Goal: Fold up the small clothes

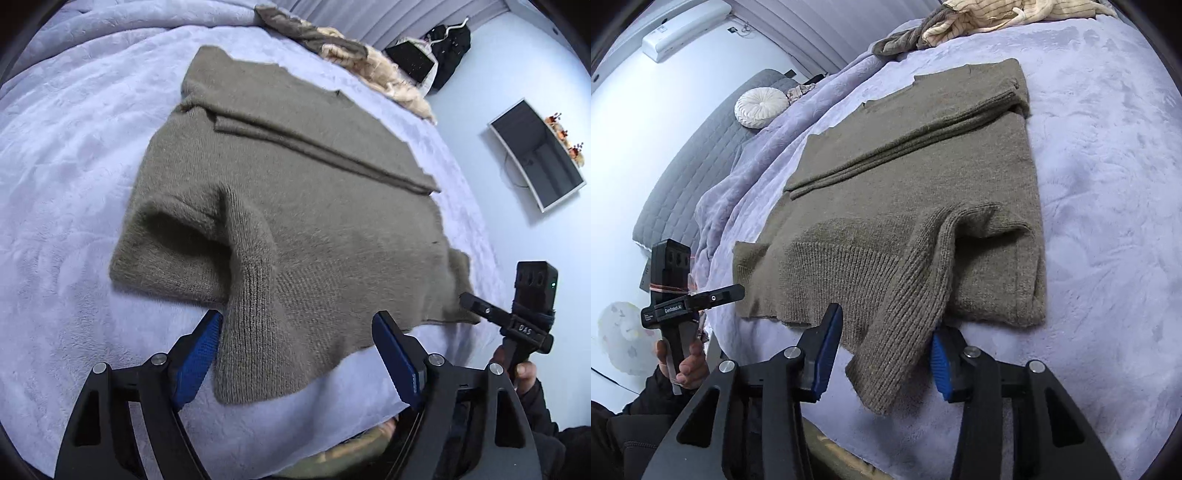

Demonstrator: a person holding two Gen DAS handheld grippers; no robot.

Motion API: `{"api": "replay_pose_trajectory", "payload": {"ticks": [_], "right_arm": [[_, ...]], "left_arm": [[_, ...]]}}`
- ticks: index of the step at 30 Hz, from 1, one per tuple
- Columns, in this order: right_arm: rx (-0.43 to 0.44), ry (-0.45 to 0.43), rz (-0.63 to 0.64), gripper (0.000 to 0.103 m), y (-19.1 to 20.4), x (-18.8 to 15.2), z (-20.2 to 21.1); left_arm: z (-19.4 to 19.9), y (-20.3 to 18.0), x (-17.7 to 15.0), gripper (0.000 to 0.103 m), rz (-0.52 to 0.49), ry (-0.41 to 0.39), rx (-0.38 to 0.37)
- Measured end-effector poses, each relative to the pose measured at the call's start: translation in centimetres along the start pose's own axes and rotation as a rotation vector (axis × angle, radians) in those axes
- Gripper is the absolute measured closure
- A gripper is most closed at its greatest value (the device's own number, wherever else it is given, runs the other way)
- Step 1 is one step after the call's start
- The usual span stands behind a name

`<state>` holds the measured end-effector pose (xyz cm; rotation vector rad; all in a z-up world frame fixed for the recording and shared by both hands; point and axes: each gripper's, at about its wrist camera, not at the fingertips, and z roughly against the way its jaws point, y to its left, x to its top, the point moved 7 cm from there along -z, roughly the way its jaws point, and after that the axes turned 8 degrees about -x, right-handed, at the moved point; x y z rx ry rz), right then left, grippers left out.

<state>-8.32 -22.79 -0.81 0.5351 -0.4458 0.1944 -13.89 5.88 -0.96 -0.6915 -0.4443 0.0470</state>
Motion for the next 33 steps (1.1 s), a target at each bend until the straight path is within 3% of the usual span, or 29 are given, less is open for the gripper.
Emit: {"api": "replay_pose_trajectory", "payload": {"ticks": [3, 9, 11, 12, 13, 14, 17, 20, 23, 27, 29, 33], "right_arm": [[0.005, -0.017, 0.015, 0.055, 0.0, 0.3, 0.4], [0.034, -0.027, -0.024, 0.054, -0.8, 1.4, -0.5], [0.023, -0.014, -0.043, 0.055, -1.0, 1.5, -1.2], [0.036, -0.020, -0.032, 0.057, -0.7, 1.6, -1.1], [0.046, -0.030, -0.011, 0.061, -0.2, 1.7, -0.9], [0.041, -0.037, 0.010, 0.068, 0.2, 1.8, -0.9], [0.017, -0.019, 0.027, 0.072, 0.5, 1.8, -1.6], [0.012, -0.025, 0.032, 0.093, 0.4, 1.8, -1.4], [0.014, -0.042, 0.034, 0.094, 0.5, 2.2, -0.9], [0.003, 0.004, 0.013, 0.093, -0.3, 2.4, -2.3], [0.002, 0.012, -0.007, 0.093, -0.7, 2.5, -2.7], [0.004, -0.071, 0.020, 0.096, 0.3, 3.3, -0.7]], "left_arm": [[0.5, -0.4, 0.9, 0.020, -0.021, -0.023, -0.031], [-2.0, -0.1, 2.1, 0.020, 0.006, 0.008, -0.074], [-2.0, -0.2, 2.3, 0.047, -0.005, -0.007, -0.057], [-1.9, -0.3, 2.3, 0.074, -0.010, -0.006, -0.050], [-1.9, -0.2, 2.2, 0.077, -0.010, -0.007, -0.040], [-1.8, -0.1, 2.2, 0.077, -0.010, -0.011, -0.039], [-1.8, 0.2, 1.8, 0.077, -0.017, -0.014, -0.035], [-1.4, 0.2, 1.4, 0.078, -0.017, -0.030, -0.038], [-1.1, 0.4, 1.4, 0.080, -0.018, -0.073, -0.013], [-2.2, 1.3, 1.1, 0.080, -0.017, -0.058, -0.001], [-2.2, 1.4, 1.4, 0.090, 0.004, -0.059, -0.004], [-0.1, 0.7, 2.2, 0.091, -0.011, -0.110, 0.025]]}}
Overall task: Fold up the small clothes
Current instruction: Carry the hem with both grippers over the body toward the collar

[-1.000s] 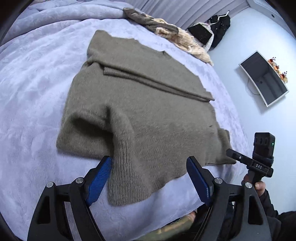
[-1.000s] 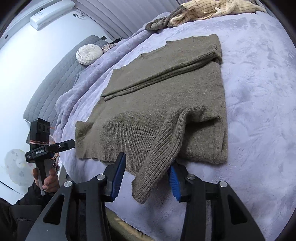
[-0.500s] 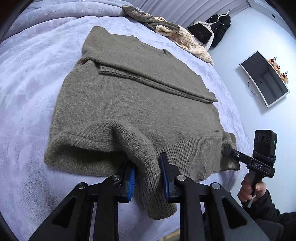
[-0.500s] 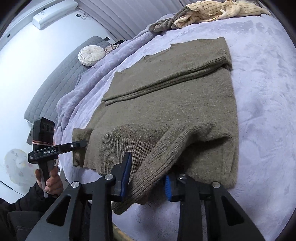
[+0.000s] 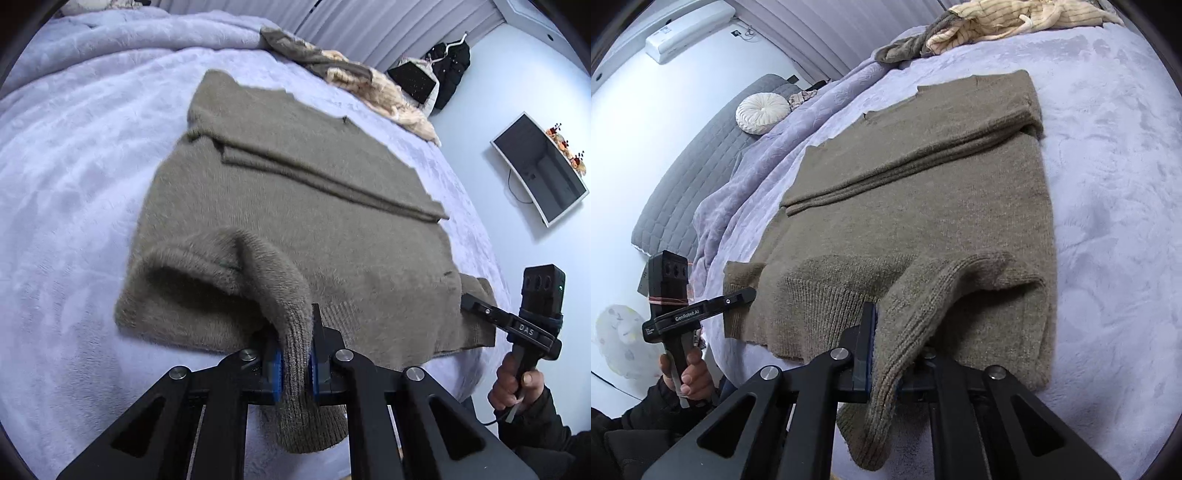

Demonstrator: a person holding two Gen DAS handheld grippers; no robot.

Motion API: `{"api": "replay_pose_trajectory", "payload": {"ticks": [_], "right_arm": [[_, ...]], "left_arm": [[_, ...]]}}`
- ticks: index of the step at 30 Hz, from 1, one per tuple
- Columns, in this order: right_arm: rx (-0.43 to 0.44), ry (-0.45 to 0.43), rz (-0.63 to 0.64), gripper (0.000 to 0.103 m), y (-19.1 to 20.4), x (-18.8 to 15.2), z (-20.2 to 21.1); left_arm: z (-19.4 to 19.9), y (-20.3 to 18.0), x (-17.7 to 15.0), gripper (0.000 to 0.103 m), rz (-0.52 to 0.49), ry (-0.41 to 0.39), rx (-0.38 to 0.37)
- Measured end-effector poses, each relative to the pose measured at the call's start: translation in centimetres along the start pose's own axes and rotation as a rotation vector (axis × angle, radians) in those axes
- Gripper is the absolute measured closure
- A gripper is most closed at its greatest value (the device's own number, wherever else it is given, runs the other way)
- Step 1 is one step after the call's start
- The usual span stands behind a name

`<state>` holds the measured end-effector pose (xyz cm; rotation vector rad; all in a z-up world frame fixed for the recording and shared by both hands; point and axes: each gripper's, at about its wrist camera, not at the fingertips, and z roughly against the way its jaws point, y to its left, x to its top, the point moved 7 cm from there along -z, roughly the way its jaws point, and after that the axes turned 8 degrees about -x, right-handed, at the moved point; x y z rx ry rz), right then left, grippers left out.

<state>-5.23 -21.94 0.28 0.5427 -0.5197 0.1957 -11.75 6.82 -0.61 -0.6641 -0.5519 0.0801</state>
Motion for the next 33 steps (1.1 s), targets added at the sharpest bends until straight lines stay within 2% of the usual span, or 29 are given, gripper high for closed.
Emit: {"api": "replay_pose_trajectory", "payload": {"ticks": [5, 8, 18, 23, 33], "right_arm": [[0.010, -0.099, 0.009, 0.096, 1.2, 2.8, 3.5], [0.009, -0.133, -0.005, 0.096, 1.2, 4.7, 4.5], [-0.050, -0.142, -0.001, 0.096, 1.5, 8.5, 4.7], [-0.085, -0.128, -0.016, 0.096, 1.4, 10.0, 4.1], [-0.149, -0.095, -0.001, 0.096, 1.1, 12.3, 2.7]], "left_arm": [[3.4, -1.8, 2.5, 0.091, -0.021, -0.116, -0.009], [4.0, -2.3, 4.2, 0.091, -0.017, -0.150, -0.015], [3.2, -2.5, 8.3, 0.091, -0.019, -0.154, 0.052], [2.3, -2.1, 9.5, 0.091, -0.001, -0.126, 0.096], [0.5, -2.5, 11.6, 0.091, -0.029, -0.075, 0.196]]}}
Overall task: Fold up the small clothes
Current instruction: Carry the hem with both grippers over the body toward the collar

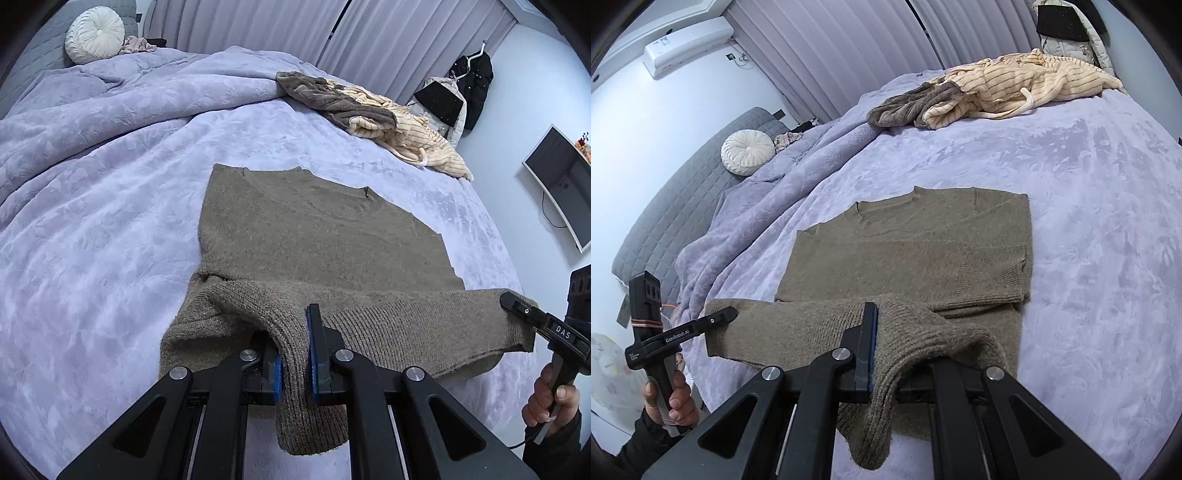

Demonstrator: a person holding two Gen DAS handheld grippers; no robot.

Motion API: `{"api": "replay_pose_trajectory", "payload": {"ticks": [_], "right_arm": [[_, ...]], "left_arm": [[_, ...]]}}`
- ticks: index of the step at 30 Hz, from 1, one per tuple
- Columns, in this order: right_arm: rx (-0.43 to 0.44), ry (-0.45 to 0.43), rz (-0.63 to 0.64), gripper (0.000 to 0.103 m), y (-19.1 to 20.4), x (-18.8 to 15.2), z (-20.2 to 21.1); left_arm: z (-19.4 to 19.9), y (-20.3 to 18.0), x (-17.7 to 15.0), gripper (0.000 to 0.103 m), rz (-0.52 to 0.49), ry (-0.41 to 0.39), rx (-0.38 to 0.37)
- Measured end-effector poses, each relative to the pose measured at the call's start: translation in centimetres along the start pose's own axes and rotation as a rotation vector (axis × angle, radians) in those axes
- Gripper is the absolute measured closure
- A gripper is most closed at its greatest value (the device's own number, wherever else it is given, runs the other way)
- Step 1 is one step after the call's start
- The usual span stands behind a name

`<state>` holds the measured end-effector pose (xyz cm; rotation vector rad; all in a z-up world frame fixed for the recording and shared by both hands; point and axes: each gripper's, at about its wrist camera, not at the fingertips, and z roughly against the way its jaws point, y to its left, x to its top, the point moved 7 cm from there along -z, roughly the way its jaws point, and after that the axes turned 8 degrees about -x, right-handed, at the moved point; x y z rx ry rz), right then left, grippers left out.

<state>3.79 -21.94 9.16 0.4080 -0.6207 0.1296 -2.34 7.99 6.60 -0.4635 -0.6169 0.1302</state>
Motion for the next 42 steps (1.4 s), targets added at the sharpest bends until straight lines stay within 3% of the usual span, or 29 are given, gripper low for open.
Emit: {"api": "replay_pose_trajectory", "payload": {"ticks": [42], "right_arm": [[-0.080, 0.035, -0.008, 0.096, -0.6, 8.2, -6.2]], "left_arm": [[-5.3, 0.9, 8.7, 0.091, 0.009, 0.020, 0.039]]}}
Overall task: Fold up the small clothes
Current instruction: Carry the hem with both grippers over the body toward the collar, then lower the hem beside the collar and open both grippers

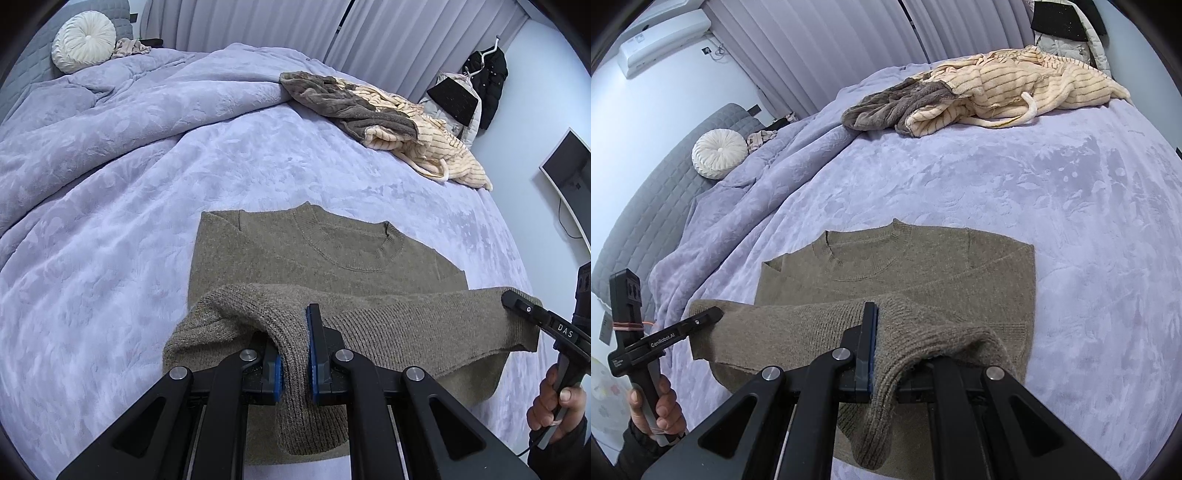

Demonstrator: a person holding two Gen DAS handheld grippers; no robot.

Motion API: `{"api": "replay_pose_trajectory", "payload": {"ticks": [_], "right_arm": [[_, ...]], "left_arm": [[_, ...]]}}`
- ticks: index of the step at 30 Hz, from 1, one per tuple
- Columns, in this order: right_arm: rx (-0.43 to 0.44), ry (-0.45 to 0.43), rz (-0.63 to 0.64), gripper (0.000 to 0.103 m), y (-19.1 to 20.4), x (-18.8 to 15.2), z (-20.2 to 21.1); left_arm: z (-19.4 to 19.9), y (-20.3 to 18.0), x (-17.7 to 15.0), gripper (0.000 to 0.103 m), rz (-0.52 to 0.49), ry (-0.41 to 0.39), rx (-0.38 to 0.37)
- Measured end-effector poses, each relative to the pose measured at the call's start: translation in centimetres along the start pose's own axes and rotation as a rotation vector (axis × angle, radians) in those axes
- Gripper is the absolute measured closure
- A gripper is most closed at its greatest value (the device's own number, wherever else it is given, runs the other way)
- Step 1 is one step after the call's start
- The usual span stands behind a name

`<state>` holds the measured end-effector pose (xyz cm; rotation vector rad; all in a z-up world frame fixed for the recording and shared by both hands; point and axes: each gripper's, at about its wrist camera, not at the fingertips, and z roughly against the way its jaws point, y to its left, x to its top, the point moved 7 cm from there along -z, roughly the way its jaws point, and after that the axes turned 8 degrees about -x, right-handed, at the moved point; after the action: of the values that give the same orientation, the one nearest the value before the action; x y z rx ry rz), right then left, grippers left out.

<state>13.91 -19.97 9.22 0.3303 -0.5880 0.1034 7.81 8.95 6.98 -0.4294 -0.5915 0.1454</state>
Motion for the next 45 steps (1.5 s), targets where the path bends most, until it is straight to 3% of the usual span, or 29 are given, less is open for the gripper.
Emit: {"api": "replay_pose_trajectory", "payload": {"ticks": [13, 26, 45], "right_arm": [[-0.042, 0.051, -0.026, 0.097, -1.0, 2.5, -4.5], [-0.068, 0.107, -0.064, 0.097, -3.1, 2.8, -8.8], [-0.065, 0.168, -0.110, 0.096, -4.6, 3.3, -13.5]], "left_arm": [[-4.4, 0.7, 2.7, 0.091, -0.004, 0.050, 0.038], [-8.1, 0.8, 4.0, 0.091, -0.016, 0.091, 0.057], [-13.4, 3.5, 4.1, 0.091, 0.032, 0.168, 0.068]]}}
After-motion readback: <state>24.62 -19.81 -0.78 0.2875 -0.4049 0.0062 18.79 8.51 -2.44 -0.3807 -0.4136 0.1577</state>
